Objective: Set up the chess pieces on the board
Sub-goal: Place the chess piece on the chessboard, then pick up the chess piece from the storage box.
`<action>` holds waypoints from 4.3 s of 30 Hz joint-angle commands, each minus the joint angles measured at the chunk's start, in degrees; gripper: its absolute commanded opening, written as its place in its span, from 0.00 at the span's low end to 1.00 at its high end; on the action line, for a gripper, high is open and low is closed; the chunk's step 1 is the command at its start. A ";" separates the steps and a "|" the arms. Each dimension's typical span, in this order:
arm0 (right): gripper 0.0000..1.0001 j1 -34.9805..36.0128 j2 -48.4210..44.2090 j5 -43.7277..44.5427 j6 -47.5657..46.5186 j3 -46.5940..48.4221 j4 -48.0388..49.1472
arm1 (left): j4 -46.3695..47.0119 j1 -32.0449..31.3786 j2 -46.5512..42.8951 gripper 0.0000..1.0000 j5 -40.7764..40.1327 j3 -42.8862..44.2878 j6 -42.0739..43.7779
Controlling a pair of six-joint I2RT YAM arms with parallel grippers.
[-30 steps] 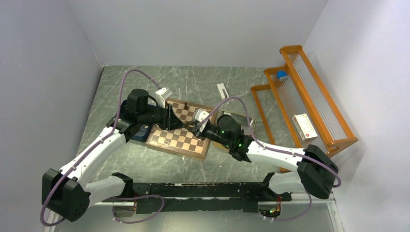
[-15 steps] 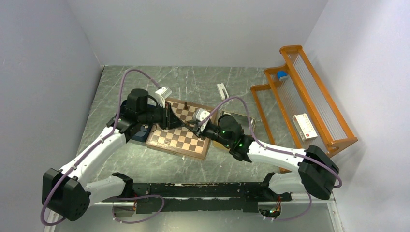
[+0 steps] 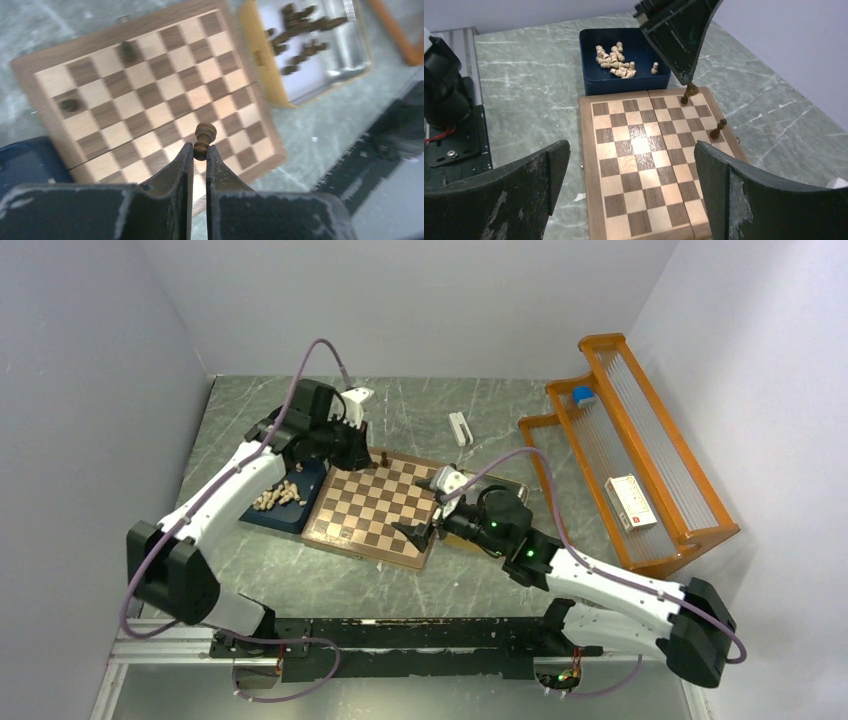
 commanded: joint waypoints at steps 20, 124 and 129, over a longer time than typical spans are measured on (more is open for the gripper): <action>1.00 -0.08 -19.84 9.50 4.63 1.34 -16.38 | -19.14 -3.30 33.19 0.06 -31.16 28.33 12.77; 0.38 -26.89 29.95 17.31 20.68 23.63 -48.21 | 12.38 -1.92 -21.13 0.98 -22.62 -24.12 3.09; 0.30 -26.90 31.07 18.01 20.88 23.91 -48.72 | 12.15 -1.92 -21.19 0.98 -22.24 -24.25 3.09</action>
